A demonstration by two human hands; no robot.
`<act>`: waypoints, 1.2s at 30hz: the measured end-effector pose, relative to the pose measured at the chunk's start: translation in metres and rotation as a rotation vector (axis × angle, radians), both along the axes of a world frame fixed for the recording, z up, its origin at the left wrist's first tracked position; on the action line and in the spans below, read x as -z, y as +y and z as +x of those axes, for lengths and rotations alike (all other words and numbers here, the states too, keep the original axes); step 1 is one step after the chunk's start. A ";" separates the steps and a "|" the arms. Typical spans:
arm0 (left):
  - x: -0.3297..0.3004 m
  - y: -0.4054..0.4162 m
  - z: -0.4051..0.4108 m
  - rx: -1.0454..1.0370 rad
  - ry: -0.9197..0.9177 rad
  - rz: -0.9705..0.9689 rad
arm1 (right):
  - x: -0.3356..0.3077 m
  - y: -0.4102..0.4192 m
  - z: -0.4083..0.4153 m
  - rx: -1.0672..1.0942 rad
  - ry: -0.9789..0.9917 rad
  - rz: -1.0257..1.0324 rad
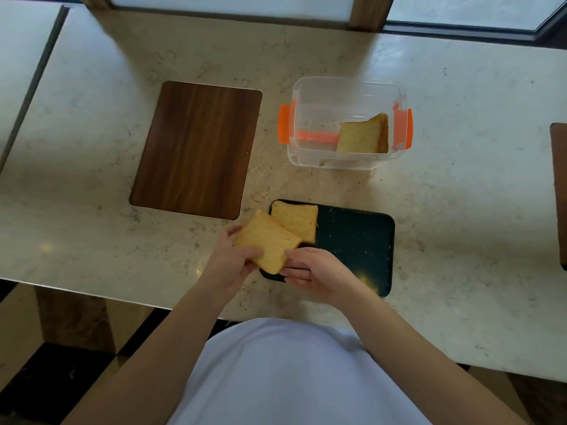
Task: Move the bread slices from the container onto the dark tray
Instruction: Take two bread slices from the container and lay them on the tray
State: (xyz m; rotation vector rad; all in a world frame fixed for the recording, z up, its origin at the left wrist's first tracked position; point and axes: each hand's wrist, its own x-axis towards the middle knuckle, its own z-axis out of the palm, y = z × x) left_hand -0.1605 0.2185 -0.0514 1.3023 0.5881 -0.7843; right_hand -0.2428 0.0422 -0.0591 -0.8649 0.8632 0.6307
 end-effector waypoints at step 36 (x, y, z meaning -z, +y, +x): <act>0.011 -0.014 -0.026 0.864 -0.426 0.699 | 0.026 -0.013 -0.022 -0.261 -0.020 -0.617</act>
